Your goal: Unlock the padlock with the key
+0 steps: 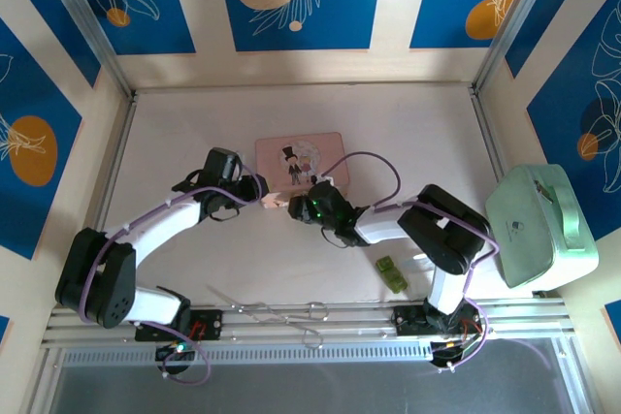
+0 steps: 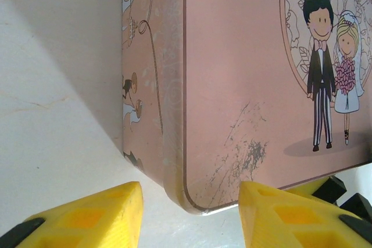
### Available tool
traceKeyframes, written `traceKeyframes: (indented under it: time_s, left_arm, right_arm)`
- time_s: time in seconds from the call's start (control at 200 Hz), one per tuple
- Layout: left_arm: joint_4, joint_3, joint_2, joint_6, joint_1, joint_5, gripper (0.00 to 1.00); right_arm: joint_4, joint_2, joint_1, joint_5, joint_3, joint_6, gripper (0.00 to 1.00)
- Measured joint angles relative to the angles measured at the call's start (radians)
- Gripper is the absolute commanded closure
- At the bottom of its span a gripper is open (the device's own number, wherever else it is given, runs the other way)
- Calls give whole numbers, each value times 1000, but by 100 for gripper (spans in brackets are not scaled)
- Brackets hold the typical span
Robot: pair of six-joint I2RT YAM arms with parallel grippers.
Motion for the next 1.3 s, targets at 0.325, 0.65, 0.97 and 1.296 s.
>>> traceKeyframes:
  time_s: [0.325,0.65,0.97,1.296]
  left_arm:
    - [3,-8,-1,0,0,6,54]
    - [3,-8,-2,0,0,6,54]
    - [2,-12,-11,0,1,9,54]
    - [-3,-12,-21,0,4,13,54]
  right_arm:
    - [-39,16,1,28,29,-5,49]
    - [-79,17,14,49,43,-25,56]
    - [-90,17,16,53,48,-32,67]
    - [-87,19,15,52,50,-37,76]
